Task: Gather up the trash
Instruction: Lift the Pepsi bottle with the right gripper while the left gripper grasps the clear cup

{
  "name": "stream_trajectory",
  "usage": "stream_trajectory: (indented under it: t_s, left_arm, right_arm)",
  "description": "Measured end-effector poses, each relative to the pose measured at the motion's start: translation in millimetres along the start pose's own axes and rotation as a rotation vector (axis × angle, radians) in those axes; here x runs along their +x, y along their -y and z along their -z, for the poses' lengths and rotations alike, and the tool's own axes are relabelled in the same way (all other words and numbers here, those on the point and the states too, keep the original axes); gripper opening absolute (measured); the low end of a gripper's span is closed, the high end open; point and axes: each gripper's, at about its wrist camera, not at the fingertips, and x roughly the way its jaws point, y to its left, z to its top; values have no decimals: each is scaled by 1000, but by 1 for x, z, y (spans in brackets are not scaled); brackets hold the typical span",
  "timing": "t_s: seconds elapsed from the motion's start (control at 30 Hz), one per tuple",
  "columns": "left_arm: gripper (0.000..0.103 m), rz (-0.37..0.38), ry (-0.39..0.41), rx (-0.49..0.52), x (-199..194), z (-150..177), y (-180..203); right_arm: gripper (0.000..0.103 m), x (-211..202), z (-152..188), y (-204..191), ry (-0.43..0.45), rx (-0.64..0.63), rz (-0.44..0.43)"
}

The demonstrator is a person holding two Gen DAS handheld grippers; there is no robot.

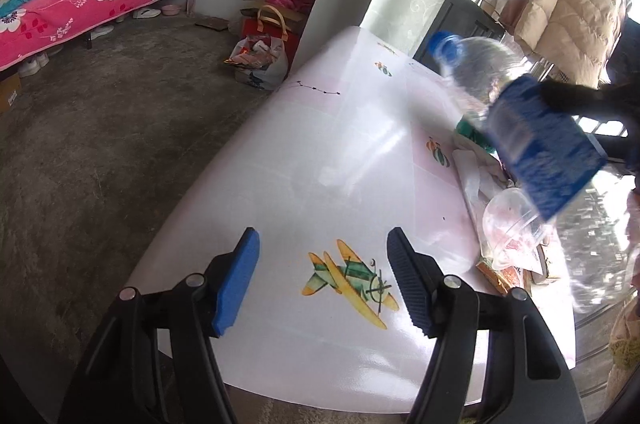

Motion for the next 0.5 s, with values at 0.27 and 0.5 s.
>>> stream_trajectory:
  t_s: [0.27, 0.5]
  left_arm:
    - [64, 54, -15, 52, 3, 3, 19]
    - [64, 162, -36, 98, 9, 8, 52]
  right_arm:
    - [56, -101, 59, 11, 153, 56, 92]
    - [56, -140, 124, 45, 157, 201, 236]
